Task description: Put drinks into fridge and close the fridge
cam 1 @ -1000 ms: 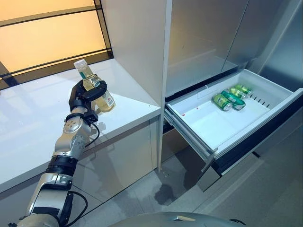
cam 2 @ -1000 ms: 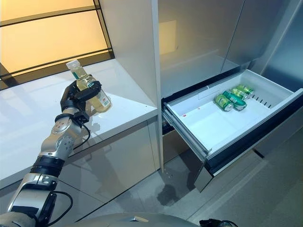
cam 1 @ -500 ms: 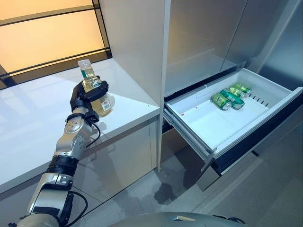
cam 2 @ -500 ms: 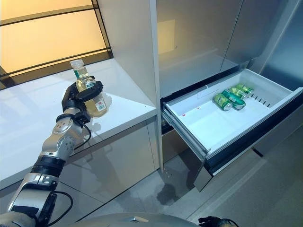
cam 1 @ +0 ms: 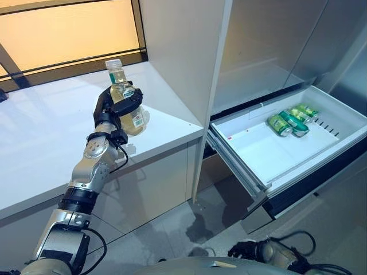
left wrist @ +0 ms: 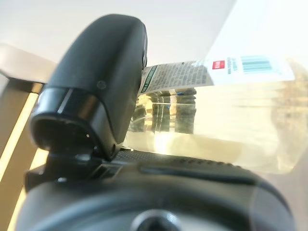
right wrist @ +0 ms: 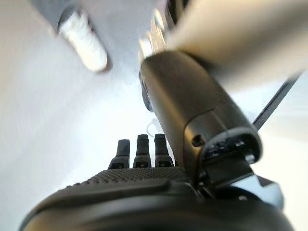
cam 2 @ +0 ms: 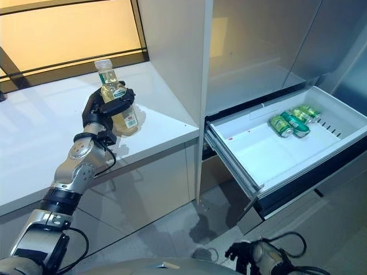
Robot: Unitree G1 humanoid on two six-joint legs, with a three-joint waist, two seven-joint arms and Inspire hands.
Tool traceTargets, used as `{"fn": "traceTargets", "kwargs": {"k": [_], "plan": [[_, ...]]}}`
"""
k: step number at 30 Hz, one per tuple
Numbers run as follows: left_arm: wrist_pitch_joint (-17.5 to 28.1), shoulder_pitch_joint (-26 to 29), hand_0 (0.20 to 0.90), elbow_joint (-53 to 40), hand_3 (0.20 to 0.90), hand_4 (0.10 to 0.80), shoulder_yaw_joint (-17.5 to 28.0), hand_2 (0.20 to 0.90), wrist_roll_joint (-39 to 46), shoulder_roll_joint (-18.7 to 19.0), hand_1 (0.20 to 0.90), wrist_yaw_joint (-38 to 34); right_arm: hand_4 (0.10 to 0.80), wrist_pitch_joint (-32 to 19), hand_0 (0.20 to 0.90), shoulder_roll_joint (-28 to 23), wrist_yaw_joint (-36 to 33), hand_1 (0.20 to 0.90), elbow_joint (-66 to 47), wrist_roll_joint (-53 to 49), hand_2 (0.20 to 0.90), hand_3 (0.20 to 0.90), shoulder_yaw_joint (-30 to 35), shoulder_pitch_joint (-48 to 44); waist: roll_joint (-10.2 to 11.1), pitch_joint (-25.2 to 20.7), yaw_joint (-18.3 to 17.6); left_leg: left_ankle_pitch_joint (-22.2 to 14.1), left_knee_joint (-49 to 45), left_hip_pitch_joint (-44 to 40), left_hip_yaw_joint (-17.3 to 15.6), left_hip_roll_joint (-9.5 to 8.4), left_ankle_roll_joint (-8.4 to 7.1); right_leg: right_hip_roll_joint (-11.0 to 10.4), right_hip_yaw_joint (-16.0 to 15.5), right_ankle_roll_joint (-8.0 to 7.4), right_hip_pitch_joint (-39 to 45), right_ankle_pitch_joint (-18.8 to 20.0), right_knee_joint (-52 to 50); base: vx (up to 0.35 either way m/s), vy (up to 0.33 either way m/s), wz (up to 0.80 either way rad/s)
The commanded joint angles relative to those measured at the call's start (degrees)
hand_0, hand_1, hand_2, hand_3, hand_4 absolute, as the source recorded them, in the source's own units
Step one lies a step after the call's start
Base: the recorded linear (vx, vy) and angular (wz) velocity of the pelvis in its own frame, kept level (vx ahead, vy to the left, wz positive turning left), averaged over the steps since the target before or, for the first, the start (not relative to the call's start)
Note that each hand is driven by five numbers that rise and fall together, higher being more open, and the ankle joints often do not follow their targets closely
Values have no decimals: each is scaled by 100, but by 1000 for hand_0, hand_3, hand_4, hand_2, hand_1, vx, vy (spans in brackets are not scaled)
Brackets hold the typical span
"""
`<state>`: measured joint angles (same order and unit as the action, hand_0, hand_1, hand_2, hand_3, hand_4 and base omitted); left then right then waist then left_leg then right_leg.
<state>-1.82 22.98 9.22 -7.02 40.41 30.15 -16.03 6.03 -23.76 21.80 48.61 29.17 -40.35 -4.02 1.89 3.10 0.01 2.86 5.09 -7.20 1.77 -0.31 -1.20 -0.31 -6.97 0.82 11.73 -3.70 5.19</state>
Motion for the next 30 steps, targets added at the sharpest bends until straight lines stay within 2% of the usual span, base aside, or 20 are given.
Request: {"fn": "traceTargets", "kwargs": {"k": [1, 5, 16, 19, 22, 25, 30], "plan": [[1018, 1469, 300, -870, 200, 100, -74, 300, -274, 515, 300, 87, 800, -426, 900, 149, 236, 900, -703, 198, 900, 900, -136, -586, -144, -273, 83, -518, -9, 1, 316, -236, 27, -135, 76, -484, -366, 200, -67, -26, 17, 3], [996, 1522, 300, -1017, 200, 100, -175, 300, -294, 544, 300, 40, 800, -590, 900, -7, 524, 900, -1124, 468, 900, 900, -289, -848, -123, -266, 114, -501, -9, 19, 329, -248, 21, -142, 57, -487, -367, 213, -63, -32, 16, 2], [1127, 1543, 300, -1120, 200, 100, -350, 300, -394, 540, 300, -75, 800, -951, 900, -599, 1881, 900, -2091, 1476, 900, 900, -578, -1691, -50, -217, 159, -462, -9, 32, 334, -269, 1, -164, 35, -484, -364, 255, -68, -24, 13, 1], [1140, 1523, 300, -1183, 200, 100, -358, 300, -403, 578, 300, -71, 800, -1289, 900, -833, 2159, 900, -2278, 1665, 900, 900, -577, -1857, -30, -199, 150, -457, -9, 20, 329, -272, 0, -163, 49, -485, -356, 265, -75, 0, 0, 0], [1119, 1519, 300, -1245, 200, 100, -371, 300, -405, 599, 300, -63, 800, -1756, 900, -1065, 2305, 900, -2507, 1667, 900, 900, -602, -2094, -6, -200, 141, -451, -9, 10, 311, -271, -2, -159, 68, -484, -353, 275, -82, 0, 0, 0], [1106, 1543, 300, -1298, 200, 100, -437, 300, -431, 605, 300, -53, 800, -2130, 900, -1218, 2830, 900, -2818, 1332, 900, 900, -719, -2398, 13, -173, 151, -452, -9, -3, 313, -271, -5, -158, 80, -481, -352, 274, -93, 0, 0, 0], [1171, 1452, 300, -1372, 200, 100, -447, 300, -507, 593, 300, -22, 800, -2466, 900, -1321, 3197, 900, -3352, 811, 900, 900, -648, -2563, 24, -169, 154, -452, -9, -14, 324, -278, 0, -163, 88, -479, -339, 270, -98, -1, 3, 1]]}}
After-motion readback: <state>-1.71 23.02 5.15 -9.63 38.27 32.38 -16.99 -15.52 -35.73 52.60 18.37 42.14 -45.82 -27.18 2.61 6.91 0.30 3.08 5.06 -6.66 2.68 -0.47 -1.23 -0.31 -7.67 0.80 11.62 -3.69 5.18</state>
